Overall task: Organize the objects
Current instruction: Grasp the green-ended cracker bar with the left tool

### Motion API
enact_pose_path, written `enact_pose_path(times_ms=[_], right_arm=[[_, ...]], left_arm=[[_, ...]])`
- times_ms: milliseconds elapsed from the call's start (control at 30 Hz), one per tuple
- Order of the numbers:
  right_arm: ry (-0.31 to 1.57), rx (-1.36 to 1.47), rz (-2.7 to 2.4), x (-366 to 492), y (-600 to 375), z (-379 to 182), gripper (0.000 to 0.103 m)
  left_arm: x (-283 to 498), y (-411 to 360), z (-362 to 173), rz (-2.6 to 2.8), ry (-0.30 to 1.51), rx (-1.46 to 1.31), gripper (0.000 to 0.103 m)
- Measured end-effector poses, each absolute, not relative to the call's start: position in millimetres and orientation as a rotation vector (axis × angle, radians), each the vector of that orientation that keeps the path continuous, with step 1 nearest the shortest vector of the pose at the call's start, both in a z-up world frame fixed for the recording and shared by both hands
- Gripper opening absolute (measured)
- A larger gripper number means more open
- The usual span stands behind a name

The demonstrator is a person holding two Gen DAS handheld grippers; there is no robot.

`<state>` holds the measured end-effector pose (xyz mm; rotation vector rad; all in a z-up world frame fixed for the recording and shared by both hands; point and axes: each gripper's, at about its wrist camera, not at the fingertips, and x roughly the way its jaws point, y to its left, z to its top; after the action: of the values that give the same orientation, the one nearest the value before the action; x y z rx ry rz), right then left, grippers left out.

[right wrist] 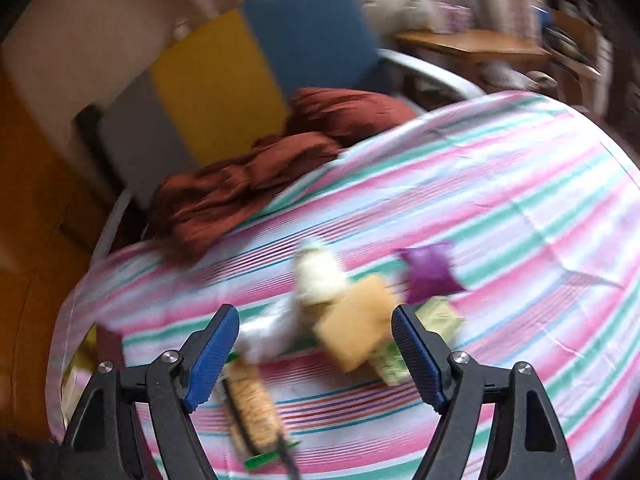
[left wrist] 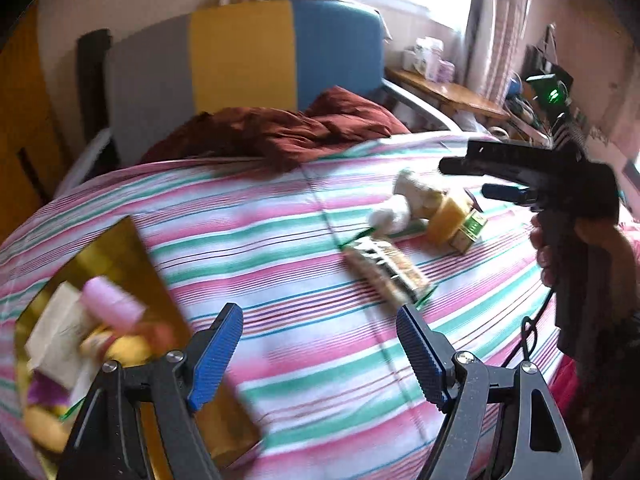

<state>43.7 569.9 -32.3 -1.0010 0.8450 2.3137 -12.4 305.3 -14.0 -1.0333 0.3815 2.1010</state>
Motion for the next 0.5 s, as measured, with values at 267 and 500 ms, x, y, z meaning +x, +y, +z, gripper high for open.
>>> enact_pose_path(times_ms=[267, 500], right_arm=[[1.057, -0.892, 2.107, 84.8, 624.6, -42.3, 0.08], [1.083, -0.882, 2.117, 82.5, 633.8, -47.2, 0.08]], left_arm=[[-32.6, 377.1, -49.9, 2.011, 0.393, -1.164, 0.079], [-46.1, 424.8, -81.6, 1.999, 0.434, -1.231, 0.079]])
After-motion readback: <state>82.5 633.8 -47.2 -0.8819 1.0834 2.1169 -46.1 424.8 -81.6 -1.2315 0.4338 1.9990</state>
